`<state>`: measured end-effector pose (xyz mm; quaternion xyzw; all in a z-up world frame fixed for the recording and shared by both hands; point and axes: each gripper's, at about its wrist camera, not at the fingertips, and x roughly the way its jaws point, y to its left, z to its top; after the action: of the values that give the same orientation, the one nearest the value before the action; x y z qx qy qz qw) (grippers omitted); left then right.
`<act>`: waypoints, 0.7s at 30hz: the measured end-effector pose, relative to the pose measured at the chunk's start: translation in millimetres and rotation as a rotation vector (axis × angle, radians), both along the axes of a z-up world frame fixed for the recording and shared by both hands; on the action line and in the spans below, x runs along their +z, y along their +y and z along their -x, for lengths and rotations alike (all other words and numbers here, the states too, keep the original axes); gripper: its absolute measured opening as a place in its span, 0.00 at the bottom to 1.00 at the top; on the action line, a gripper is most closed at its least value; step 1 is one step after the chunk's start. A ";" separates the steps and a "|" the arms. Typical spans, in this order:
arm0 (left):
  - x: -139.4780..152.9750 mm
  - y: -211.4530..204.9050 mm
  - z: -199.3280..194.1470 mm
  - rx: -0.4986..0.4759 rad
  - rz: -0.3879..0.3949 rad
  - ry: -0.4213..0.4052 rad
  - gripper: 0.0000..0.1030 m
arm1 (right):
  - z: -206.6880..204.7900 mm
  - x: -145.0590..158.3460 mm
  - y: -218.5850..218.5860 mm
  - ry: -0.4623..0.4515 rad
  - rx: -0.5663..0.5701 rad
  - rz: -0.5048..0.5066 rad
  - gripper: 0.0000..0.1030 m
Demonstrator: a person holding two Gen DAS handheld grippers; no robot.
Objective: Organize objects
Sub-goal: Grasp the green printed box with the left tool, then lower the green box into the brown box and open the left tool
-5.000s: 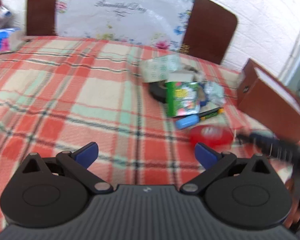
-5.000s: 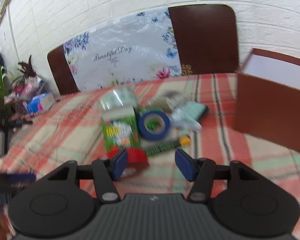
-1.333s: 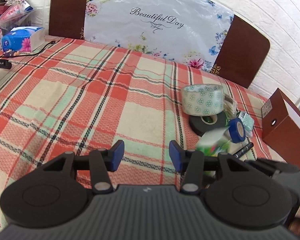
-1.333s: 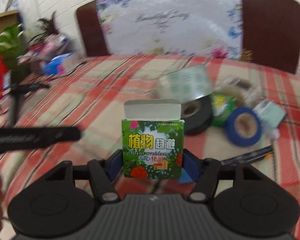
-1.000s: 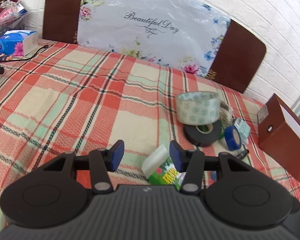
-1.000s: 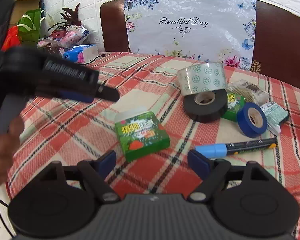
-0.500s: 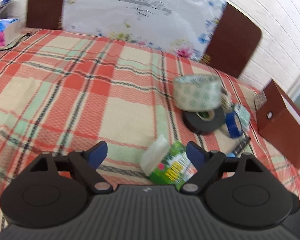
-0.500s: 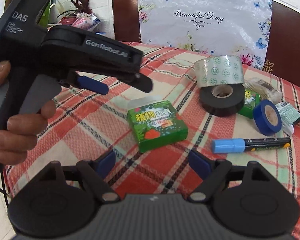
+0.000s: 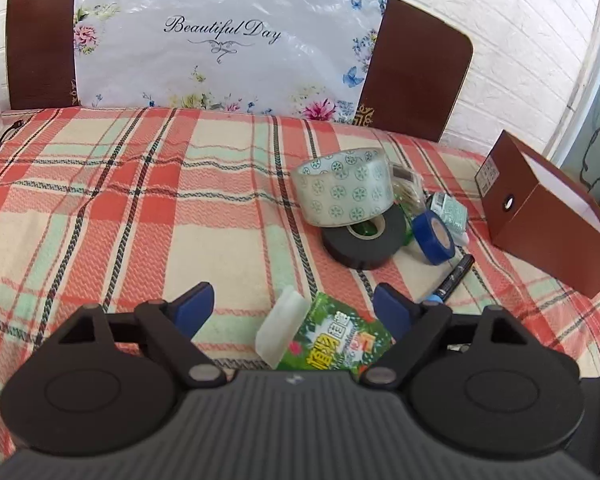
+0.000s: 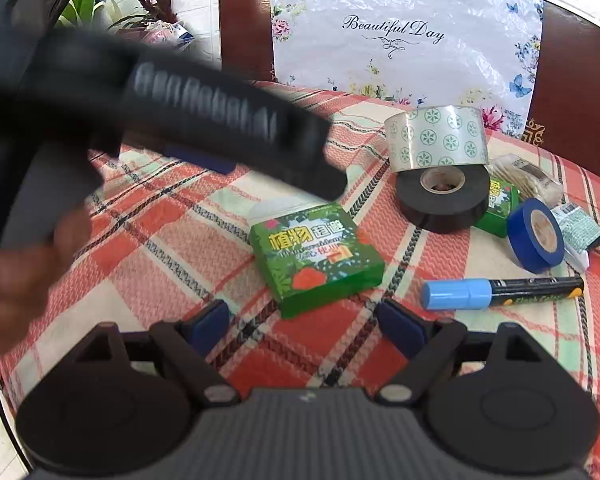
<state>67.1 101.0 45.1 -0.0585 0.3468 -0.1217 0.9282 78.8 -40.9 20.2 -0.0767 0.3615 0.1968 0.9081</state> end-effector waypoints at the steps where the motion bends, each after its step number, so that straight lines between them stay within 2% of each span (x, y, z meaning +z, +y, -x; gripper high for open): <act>1: -2.2 -2.0 -1.8 0.000 -0.008 0.008 0.85 | -0.6 0.4 0.1 0.003 -0.003 -0.001 0.83; 3: -7.4 -6.2 -3.7 -0.010 -0.004 0.027 0.83 | -1.4 1.4 0.6 0.006 -0.008 -0.005 0.83; 5: -11.9 -12.5 -2.4 -0.053 0.013 0.049 0.63 | -1.9 1.3 1.0 0.003 -0.010 -0.006 0.81; 6: -13.9 -17.1 -0.5 -0.079 0.015 0.059 0.58 | -2.6 1.2 0.8 0.003 -0.009 -0.006 0.81; 7: -15.8 -21.7 0.7 -0.098 0.007 0.067 0.49 | -3.6 0.8 1.4 0.002 -0.007 -0.005 0.80; 8: -17.7 -25.1 1.4 -0.116 0.003 0.076 0.37 | -4.4 0.4 2.6 -0.002 -0.007 -0.001 0.81; 10: -20.4 -26.4 3.6 -0.109 -0.001 0.081 0.38 | -7.4 -1.2 3.4 -0.008 -0.016 -0.001 0.78; 14: -16.1 -18.1 8.6 -0.083 0.055 0.101 0.29 | -11.7 1.3 -6.0 -0.019 -0.061 -0.020 0.58; 17: -3.4 -27.0 14.3 -0.084 0.054 0.075 0.29 | -5.9 7.8 -14.3 -0.055 -0.073 -0.030 0.57; 21: 20.4 -52.1 15.8 -0.109 0.024 0.020 0.29 | 1.9 20.0 -28.1 -0.172 -0.117 -0.020 0.57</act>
<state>51.3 48.9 65.5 -0.0517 0.3573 -0.1753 0.9159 76.9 -69.1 40.2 -0.0632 0.2840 0.1398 0.9465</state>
